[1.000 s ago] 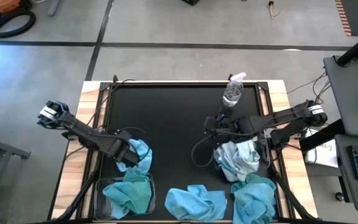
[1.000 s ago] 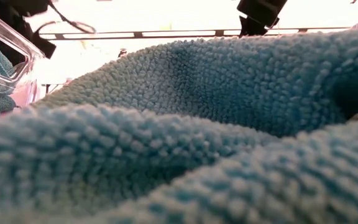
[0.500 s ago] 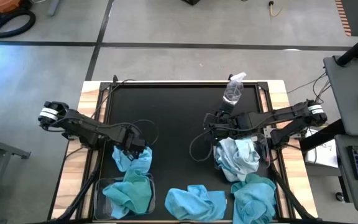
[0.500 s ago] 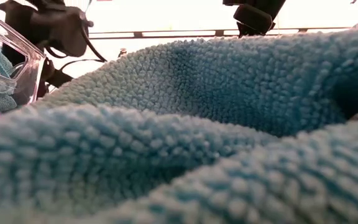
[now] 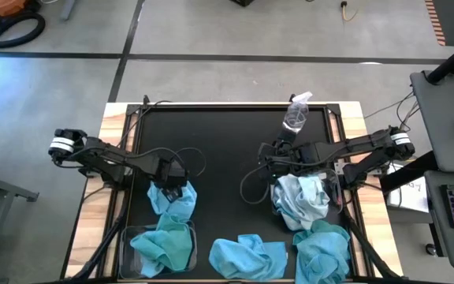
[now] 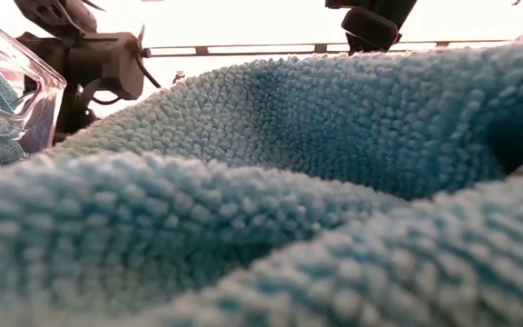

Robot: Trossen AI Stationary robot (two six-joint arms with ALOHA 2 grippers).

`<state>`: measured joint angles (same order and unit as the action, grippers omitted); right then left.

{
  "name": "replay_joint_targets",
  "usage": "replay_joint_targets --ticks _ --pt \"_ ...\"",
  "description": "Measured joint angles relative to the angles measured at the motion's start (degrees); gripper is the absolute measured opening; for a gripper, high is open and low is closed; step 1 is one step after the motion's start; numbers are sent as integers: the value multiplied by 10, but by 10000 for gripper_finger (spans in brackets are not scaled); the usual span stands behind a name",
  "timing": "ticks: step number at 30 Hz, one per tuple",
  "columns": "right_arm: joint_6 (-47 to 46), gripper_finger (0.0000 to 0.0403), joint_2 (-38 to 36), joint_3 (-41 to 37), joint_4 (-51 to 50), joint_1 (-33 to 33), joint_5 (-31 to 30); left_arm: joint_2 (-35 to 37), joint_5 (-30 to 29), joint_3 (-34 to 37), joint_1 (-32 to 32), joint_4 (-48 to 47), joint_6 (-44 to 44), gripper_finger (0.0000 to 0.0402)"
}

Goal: Sort microfiber towel by color & place in baskets
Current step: Put the blue microfiber towel into the left transparent bin

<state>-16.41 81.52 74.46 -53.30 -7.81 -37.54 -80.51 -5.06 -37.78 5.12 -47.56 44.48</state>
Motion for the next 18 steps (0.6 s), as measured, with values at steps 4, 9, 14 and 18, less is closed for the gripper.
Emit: replay_joint_targets --ticks 4,9,14,18 --pt "2 73 0 0 0 0 0 0 -2 -2 0 1 -9 133" --pt "7 73 0 0 0 0 0 0 -4 -13 0 0 -9 50" --pt "7 73 0 0 0 0 0 0 -4 -34 0 -2 -10 10" --pt "14 73 0 0 0 0 0 -1 -4 -63 0 -6 -32 3"
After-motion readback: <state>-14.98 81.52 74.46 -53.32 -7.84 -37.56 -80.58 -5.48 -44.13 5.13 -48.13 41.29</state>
